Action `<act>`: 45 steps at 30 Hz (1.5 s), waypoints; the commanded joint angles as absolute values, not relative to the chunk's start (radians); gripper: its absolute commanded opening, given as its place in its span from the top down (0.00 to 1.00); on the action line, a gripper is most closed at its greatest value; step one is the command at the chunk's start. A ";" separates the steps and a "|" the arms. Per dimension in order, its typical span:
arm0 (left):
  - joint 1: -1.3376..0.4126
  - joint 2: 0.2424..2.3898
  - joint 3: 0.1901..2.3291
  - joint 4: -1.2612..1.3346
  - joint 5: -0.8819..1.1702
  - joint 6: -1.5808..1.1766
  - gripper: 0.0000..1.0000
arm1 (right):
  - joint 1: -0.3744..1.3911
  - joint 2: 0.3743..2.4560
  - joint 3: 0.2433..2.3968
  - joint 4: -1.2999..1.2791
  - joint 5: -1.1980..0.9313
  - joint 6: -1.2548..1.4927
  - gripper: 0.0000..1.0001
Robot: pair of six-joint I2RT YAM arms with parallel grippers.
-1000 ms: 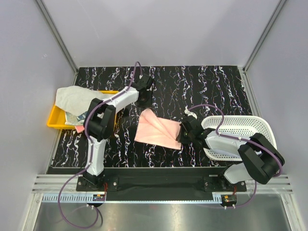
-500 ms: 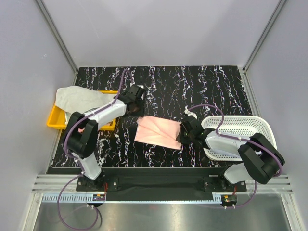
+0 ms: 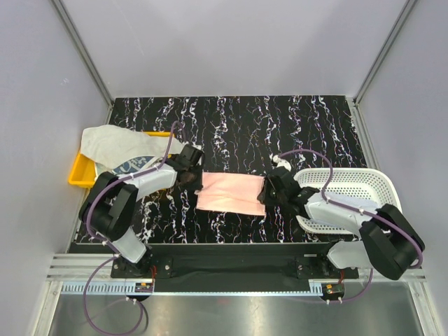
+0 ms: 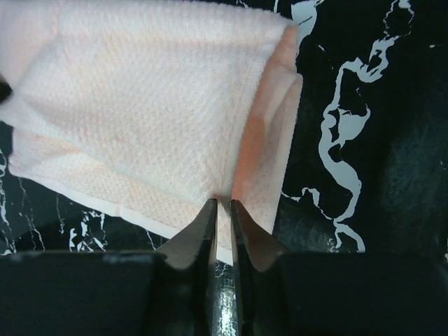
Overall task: Fold and stack the towels
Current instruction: Fold the towel
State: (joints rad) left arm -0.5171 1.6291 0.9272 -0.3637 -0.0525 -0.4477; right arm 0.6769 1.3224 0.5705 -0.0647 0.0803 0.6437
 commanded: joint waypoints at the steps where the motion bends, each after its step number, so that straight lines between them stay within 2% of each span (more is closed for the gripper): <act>1: -0.522 1.583 0.871 -0.282 -0.038 -0.468 0.72 | 0.686 1.255 0.597 -0.089 0.135 0.653 0.79; 4: -0.520 1.565 0.839 -0.268 -0.043 -0.472 0.70 | 0.687 1.249 0.601 -0.095 0.137 0.653 0.74; 6: -0.520 1.542 0.831 -0.267 -0.049 -0.474 0.62 | 0.687 1.253 0.603 -0.100 0.140 0.658 0.73; 10: -0.522 1.499 0.830 -0.268 -0.031 -0.474 0.54 | 0.686 1.266 0.598 -0.101 0.132 0.667 0.68; 11: -0.522 1.480 0.830 -0.268 -0.025 -0.476 0.49 | 0.687 1.266 0.595 -0.101 0.129 0.667 0.66; 14: -0.523 1.465 0.825 -0.270 -0.006 -0.479 0.44 | 0.687 1.266 0.592 -0.104 0.132 0.672 0.62; 18: -0.522 1.463 0.795 -0.246 0.032 -0.500 0.43 | 0.686 1.282 0.594 -0.092 0.120 0.678 0.58; 23: -0.522 1.479 0.750 -0.203 0.044 -0.531 0.43 | 0.689 1.333 0.584 -0.057 0.103 0.695 0.58; 26: -0.523 1.494 0.735 -0.186 0.044 -0.541 0.44 | 0.689 1.359 0.572 -0.046 0.097 0.709 0.60; 30: -0.522 1.506 0.718 -0.170 0.037 -0.558 0.45 | 0.687 1.367 0.551 -0.029 0.094 0.735 0.73; 31: -0.522 1.517 0.722 -0.170 0.028 -0.560 0.46 | 0.687 1.373 0.548 -0.012 0.083 0.736 0.78; 35: -0.506 1.567 0.767 -0.178 0.003 -0.561 0.52 | 0.689 1.428 0.590 0.051 0.032 0.749 0.89; 39: -0.471 1.632 0.834 -0.202 -0.020 -0.551 0.63 | 0.689 1.467 0.649 0.031 0.044 0.727 0.93; 45: -0.465 1.599 0.910 -0.276 -0.048 -0.506 0.70 | 0.690 1.378 0.661 -0.106 0.110 0.719 0.93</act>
